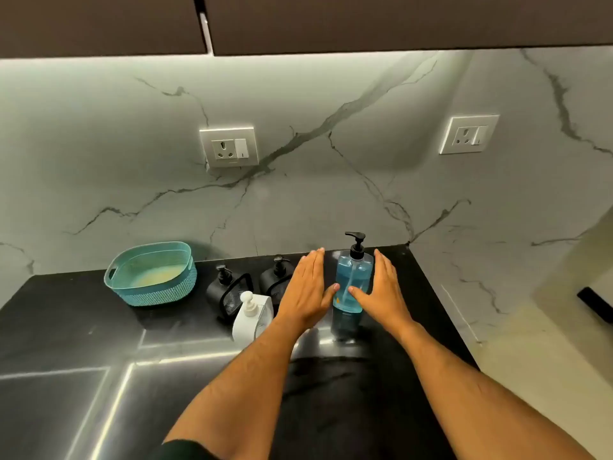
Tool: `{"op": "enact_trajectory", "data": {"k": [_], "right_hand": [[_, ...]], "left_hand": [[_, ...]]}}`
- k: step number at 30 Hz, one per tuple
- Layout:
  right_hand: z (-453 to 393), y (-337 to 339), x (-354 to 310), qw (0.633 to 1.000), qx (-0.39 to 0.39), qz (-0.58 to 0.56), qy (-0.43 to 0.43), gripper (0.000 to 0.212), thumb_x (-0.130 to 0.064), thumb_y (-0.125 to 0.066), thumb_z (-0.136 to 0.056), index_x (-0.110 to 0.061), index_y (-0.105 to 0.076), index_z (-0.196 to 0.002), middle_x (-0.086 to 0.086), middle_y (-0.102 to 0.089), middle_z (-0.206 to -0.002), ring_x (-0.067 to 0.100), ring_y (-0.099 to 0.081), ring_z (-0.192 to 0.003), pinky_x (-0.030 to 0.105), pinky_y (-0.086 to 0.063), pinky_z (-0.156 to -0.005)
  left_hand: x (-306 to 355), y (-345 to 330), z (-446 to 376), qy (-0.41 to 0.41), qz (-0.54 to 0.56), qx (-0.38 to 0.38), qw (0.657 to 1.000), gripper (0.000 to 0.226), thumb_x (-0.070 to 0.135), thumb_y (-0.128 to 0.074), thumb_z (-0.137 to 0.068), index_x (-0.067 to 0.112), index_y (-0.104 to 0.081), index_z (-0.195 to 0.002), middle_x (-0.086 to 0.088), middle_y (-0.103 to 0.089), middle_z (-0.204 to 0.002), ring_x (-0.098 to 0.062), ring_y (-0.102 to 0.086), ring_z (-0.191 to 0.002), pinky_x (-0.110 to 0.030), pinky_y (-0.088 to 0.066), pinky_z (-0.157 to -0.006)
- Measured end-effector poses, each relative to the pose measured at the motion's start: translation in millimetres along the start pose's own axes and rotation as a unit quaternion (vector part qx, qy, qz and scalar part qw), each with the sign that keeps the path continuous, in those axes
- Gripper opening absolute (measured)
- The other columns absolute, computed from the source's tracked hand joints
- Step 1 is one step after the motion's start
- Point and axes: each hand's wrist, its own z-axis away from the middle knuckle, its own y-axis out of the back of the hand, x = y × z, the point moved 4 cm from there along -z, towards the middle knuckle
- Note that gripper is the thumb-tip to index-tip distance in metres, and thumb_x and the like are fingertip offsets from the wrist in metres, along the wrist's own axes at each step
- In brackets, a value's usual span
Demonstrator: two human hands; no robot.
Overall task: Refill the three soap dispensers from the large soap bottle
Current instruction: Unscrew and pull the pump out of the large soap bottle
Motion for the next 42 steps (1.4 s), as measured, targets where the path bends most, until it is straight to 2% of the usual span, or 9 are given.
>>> {"op": "enact_trajectory", "data": {"k": [4,9,13,18,21,26,32,39,42], "right_hand": [[-11.4,-7.7,6.4,0.998,-0.016,-0.056,0.002,0.105,-0.019,-0.087,-0.08,-0.019,-0.02,-0.16,-0.001,-0.032,-0.158,0.007,-0.031,-0.141,0.023,-0.033,-0.111],[-23.4,-12.5,15.1,0.995,0.005,-0.098,0.0,0.091,-0.013,-0.085,-0.081,-0.019,-0.032,-0.154,-0.004,-0.044,-0.143,0.005,-0.046,-0.129,0.003,-0.037,-0.093],[-28.9,-13.4,20.4,0.992,0.032,-0.125,-0.016,0.079,-0.006,-0.086,-0.078,-0.023,-0.044,-0.143,-0.004,-0.052,-0.137,0.01,-0.053,-0.126,0.01,-0.044,-0.093],[-29.9,-14.6,22.3,0.987,0.049,-0.149,-0.017,0.076,-0.004,-0.088,-0.073,-0.023,-0.05,-0.136,-0.006,-0.057,-0.131,0.01,-0.056,-0.121,0.002,-0.047,-0.079],[-25.4,-16.7,17.3,0.985,0.065,-0.161,-0.015,0.076,-0.004,-0.089,-0.071,-0.024,-0.052,-0.134,-0.008,-0.058,-0.128,0.01,-0.058,-0.12,0.005,-0.051,-0.083],[-14.9,-13.0,-3.1,0.978,0.112,-0.178,0.013,0.076,-0.012,-0.093,-0.067,-0.023,-0.055,-0.132,-0.006,-0.061,-0.126,0.011,-0.061,-0.116,0.032,-0.058,-0.095],[-0.8,-5.3,-51.2,0.963,0.148,-0.212,0.077,0.072,-0.02,-0.095,-0.066,-0.017,-0.059,-0.128,-0.004,-0.065,-0.121,0.013,-0.065,-0.11,0.036,-0.058,-0.092],[23.3,-7.4,-110.8,0.959,0.114,-0.221,0.135,0.071,-0.025,-0.095,-0.07,-0.015,-0.058,-0.13,-0.004,-0.064,-0.124,0.011,-0.063,-0.114,0.029,-0.059,-0.091],[32.4,-6.0,-135.7,0.958,0.096,-0.215,0.164,0.069,-0.034,-0.092,-0.074,-0.013,-0.059,-0.131,-0.002,-0.063,-0.125,0.012,-0.064,-0.114,0.025,-0.059,-0.088]], "left_hand": [[-2.3,-15.1,-5.7,0.033,0.027,-0.046,0.998,0.088,0.048,-0.054,-0.104,0.006,-0.007,-0.165,-0.012,-0.019,-0.172,-0.024,-0.017,-0.16,-0.034,-0.004,-0.132],[-7.1,-34.8,-14.6,0.096,0.091,-0.09,0.987,0.102,0.046,-0.073,-0.094,0.006,-0.012,-0.165,-0.011,-0.025,-0.17,-0.026,-0.024,-0.157,-0.039,-0.022,-0.13],[-9.3,-50.2,-20.2,0.141,0.158,-0.108,0.971,0.106,0.046,-0.081,-0.087,0.009,-0.018,-0.164,-0.009,-0.034,-0.165,-0.024,-0.032,-0.152,-0.043,-0.032,-0.126],[-2.9,-60.7,-19.6,0.131,0.219,-0.103,0.961,0.089,0.041,-0.088,-0.077,0.028,-0.039,-0.15,0.007,-0.049,-0.143,-0.011,-0.047,-0.133,-0.042,-0.046,-0.114],[2.4,-60.4,-16.1,0.126,0.249,-0.077,0.957,0.09,0.042,-0.091,-0.073,0.03,-0.041,-0.147,0.009,-0.049,-0.137,-0.007,-0.048,-0.128,-0.036,-0.048,-0.111],[10.5,-44.7,-10.7,0.141,0.292,-0.016,0.946,0.09,0.041,-0.092,-0.07,0.037,-0.037,-0.141,0.008,-0.049,-0.136,-0.004,-0.052,-0.125,-0.028,-0.052,-0.105],[21.1,-1.1,1.2,0.163,0.349,0.097,0.918,0.093,0.038,-0.091,-0.073,0.018,-0.038,-0.146,0.007,-0.061,-0.135,-0.003,-0.063,-0.121,-0.026,-0.056,-0.098],[15.0,58.2,29.6,0.182,0.307,0.199,0.913,0.078,0.034,-0.094,-0.075,0.016,-0.049,-0.136,0.005,-0.067,-0.125,-0.008,-0.068,-0.11,-0.027,-0.06,-0.092],[10.6,80.0,47.3,0.178,0.295,0.214,0.914,0.083,0.034,-0.094,-0.074,0.018,-0.047,-0.14,0.008,-0.065,-0.125,-0.005,-0.067,-0.109,-0.018,-0.058,-0.09]]}}
